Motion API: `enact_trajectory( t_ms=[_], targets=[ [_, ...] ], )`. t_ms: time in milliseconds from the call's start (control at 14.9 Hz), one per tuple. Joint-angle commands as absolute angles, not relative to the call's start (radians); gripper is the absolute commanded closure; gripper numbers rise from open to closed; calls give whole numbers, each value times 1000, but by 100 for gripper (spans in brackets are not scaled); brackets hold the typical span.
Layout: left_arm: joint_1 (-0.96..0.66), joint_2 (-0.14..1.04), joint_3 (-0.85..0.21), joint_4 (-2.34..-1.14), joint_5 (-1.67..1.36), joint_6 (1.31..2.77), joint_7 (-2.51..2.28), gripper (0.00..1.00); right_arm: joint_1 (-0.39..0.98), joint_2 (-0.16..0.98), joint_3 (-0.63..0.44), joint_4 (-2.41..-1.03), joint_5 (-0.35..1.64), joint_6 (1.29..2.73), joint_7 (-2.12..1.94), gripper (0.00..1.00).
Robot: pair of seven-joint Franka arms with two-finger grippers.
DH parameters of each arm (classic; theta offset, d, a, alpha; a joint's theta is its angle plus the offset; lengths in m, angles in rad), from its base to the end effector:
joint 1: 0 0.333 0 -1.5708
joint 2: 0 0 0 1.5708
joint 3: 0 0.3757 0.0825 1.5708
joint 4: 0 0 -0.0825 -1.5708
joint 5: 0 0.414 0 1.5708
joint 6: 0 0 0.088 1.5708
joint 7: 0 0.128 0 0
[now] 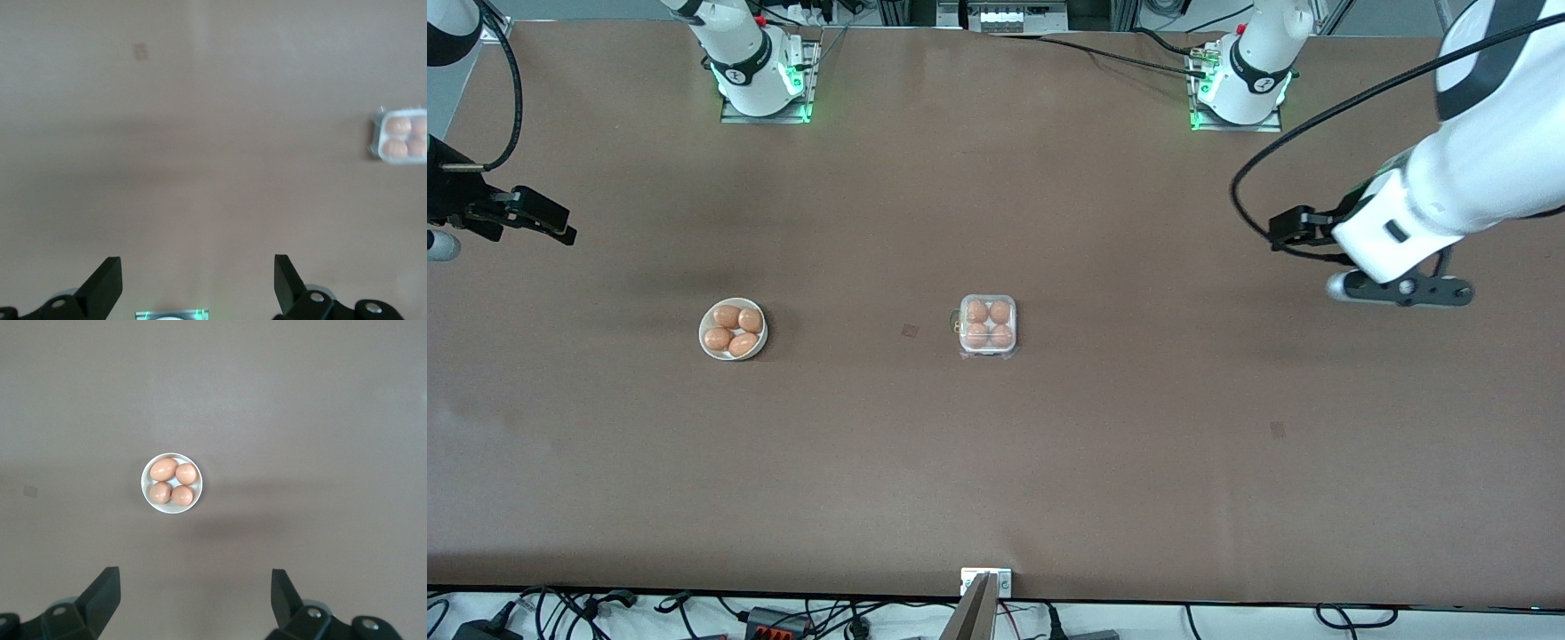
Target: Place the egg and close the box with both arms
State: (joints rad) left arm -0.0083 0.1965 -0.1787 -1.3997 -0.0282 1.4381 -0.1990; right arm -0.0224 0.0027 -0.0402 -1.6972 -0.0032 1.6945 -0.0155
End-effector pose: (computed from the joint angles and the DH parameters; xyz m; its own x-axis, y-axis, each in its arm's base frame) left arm 0.6265 -0.1102 0.6190 0.9865 0.0084 -0.1635 0.0137 -0.9994 0.0311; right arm 0.5908 -0.0374 0.6085 0.9989 -0.0467 -0.0054 -0.0467 -0.9989 0.0032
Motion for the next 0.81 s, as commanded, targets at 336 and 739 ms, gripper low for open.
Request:
enact_trajectory(
  t_ms=[336, 739],
  targets=[
    [-64, 0, -5, -1634, -40, 1597, -93, 0, -17, -12, -37, -1706, -15, 1700, -20, 0],
    [-61, 3, -18, -1603, -25, 1545, -57, 0, -23, -11, -31, -1707, -14, 1701, -20, 0]
  ],
)
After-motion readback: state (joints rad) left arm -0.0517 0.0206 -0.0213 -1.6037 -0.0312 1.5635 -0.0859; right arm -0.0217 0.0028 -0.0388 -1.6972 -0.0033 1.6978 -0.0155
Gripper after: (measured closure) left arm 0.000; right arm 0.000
